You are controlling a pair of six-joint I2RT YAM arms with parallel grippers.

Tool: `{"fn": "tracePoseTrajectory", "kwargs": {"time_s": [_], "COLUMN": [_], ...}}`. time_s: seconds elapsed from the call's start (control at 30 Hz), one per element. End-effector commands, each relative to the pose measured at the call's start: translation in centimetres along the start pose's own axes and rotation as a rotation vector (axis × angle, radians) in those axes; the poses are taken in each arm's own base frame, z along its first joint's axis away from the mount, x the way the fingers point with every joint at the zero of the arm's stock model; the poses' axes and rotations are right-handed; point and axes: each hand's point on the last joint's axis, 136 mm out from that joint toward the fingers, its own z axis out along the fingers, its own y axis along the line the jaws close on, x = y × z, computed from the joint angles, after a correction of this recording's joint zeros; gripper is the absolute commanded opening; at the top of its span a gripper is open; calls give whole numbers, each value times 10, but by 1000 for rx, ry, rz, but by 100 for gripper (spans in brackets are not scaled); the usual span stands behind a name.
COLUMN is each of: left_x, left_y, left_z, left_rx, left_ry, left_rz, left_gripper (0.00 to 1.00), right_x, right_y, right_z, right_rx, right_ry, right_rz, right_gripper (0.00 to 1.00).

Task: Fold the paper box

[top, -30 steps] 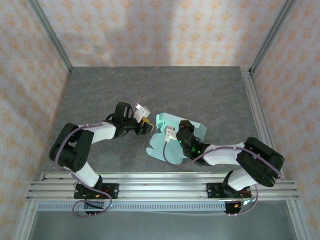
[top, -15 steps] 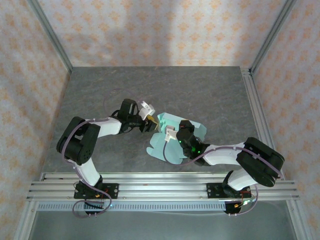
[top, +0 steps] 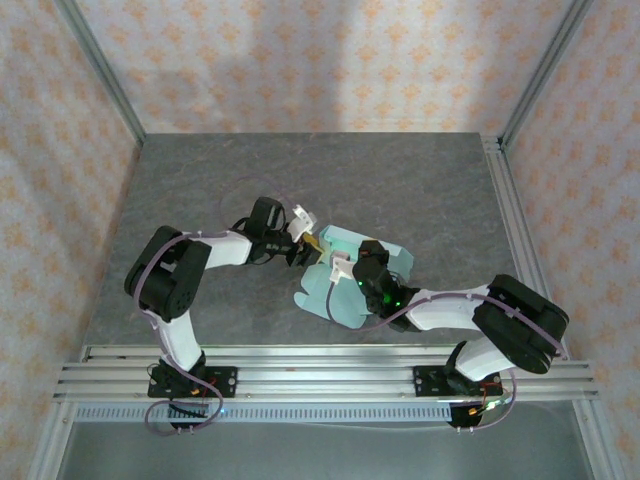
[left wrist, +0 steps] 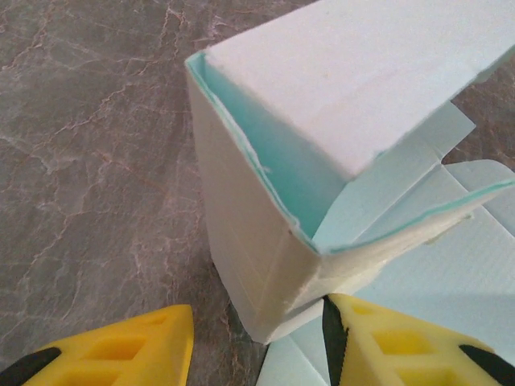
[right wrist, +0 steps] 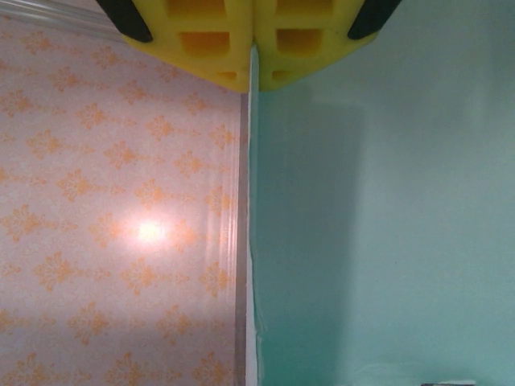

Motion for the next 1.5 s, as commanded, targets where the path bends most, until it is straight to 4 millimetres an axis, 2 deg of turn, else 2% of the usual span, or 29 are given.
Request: {"fn": "tracePoseTrajectory", "kwargs": {"time_s": [0.0, 0.23, 0.57, 0.73, 0.97, 1.2, 1.3, 1.47], "left_x": [-8, -14, -25, -30, -40, -37, -37, -36], "left_y": [-5, -3, 6, 13, 17, 13, 14, 19], "left_z": [6, 18, 29, 31, 31, 32, 28, 19], "left_rx": [27, 6, -127, -185, -248, -287, -312, -373], "left_ry": [-1, -6, -41, -61, -97, -86, -85, -69], "left_rz": [25, 3, -20, -42, -52, -55, -56, -48], "left_gripper": [47, 45, 41, 33, 27, 10, 5, 4], "right_x": [1, 1, 2, 2, 1, -2, -4, -9], "right_y": [1, -1, -2, -1, 0, 0, -1, -3], "right_z": [0, -1, -1, -2, -1, -1, 0, -7], "right_rx": [4, 6, 12, 12, 14, 20, 20, -39], "right_ry": [16, 15, 17, 16, 18, 13, 5, -38], "right_rz": [1, 2, 9, 12, 18, 38, 68, 175], "right_gripper": [0, 0, 0, 0, 0, 1, 8, 33]}}
